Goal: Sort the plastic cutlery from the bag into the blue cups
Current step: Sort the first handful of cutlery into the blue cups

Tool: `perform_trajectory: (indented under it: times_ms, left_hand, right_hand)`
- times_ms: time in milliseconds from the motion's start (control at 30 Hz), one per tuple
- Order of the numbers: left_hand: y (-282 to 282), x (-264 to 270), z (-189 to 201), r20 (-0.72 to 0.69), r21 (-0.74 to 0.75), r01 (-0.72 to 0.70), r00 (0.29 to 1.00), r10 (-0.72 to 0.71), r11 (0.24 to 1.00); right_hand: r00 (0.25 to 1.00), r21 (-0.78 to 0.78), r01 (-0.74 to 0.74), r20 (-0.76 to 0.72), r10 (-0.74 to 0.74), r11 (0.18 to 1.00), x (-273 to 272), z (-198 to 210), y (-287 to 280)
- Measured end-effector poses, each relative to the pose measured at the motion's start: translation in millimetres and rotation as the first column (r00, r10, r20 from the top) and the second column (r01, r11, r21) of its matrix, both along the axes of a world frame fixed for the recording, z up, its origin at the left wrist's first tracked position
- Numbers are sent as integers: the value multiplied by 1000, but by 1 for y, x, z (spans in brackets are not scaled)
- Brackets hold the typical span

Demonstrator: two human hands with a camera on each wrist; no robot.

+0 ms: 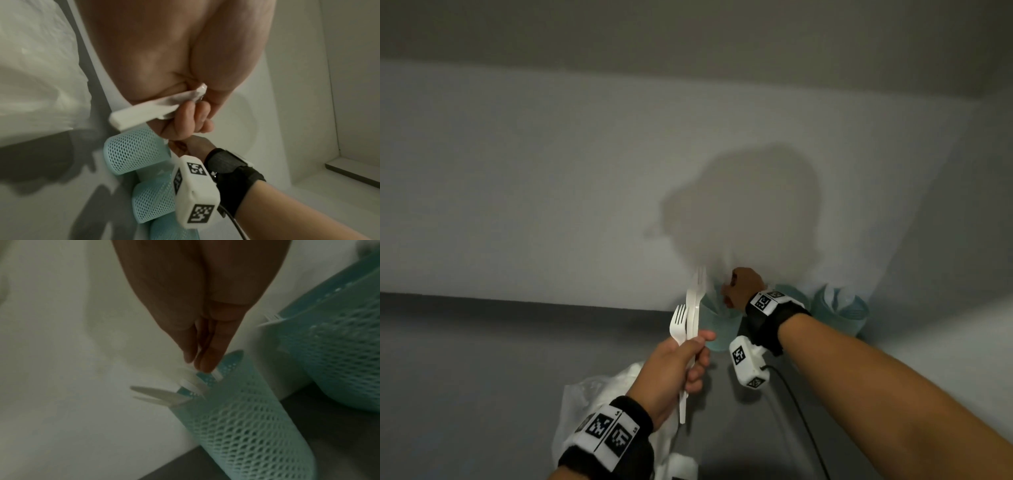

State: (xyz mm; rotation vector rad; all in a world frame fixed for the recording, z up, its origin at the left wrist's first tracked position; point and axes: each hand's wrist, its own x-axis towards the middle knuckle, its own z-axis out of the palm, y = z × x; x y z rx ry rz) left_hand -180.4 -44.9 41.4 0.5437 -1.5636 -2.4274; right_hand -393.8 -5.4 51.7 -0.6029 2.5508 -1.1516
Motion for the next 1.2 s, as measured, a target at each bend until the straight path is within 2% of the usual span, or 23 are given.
perform_trajectory:
  times_ms: [100,233,267,300,367,433,633,733,833,1067,1200]
  left_hand:
    - [-3,-2,-3,-8,18,-6,1000,6,1000]
    - [-2,-3,-2,-28,25,-20,999,21,999]
    - [-1,-4,0,-34,17,-20,999,21,1000]
    - [0,-5,1,-42,12,-16,999,16,1000]
    - [5,-8,5,-60,11,9,998,-8,1000]
    - [11,-11,8,-60,-5,47,997,-47,999]
    - [32,-16,17,-78,-82,94,992,-100,992]
    - [36,-15,19,-112,-58,72,991,-78,996]
    - [40,-13,15,-116,-67,34,992,-42,997]
    - [43,-6,5,-131,-224,-6,991,-24,975]
    - [41,-3,4,-115,-223,20,992,-47,975]
  right_hand:
    - [996,27,-57,69,55,998,-2,-8,1]
    - [993,-279,32,-101,-62,960,27,10,19]
    - [990,-321,16,-126,-60,947,39,17,25]
    - [991,-319,-54,-132,12,946,53,25,33]
    - [964,-270,-266,-61,259,925,80,33,48]
    - [935,-273,-341,1,355,899,96,31,60]
    - [966,-420,-230,10,258,878,97,27,85]
    - [961,-457,-256,-23,277,852,101,28,90]
    - [964,-482,-225,16,265,847,106,29,91]
    - [958,-406,-241,44,282,882,112,23,91]
    - [974,-333,-211,1,224,919,110,19,87]
